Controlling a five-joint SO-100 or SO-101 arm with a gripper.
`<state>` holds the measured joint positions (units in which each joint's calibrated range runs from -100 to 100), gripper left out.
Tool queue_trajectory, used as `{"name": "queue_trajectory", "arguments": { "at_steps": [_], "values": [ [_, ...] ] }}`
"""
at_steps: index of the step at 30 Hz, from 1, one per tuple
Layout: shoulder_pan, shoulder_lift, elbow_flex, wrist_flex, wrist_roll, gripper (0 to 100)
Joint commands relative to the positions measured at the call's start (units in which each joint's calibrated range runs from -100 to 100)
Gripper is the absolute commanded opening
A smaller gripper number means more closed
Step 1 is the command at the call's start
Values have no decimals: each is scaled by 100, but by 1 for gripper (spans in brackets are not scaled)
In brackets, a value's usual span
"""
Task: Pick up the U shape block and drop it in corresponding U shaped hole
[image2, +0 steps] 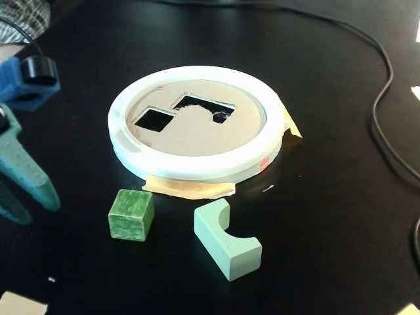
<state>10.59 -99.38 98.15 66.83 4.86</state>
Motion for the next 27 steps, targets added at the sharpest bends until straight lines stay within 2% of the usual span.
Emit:
{"name": "queue_trajectory", "arguments": {
  "at_steps": [1, 27],
  "values": [
    [90, -62, 12, -185, -24, 44],
    [90, -62, 58, -185, -20, 44]
  ]
}}
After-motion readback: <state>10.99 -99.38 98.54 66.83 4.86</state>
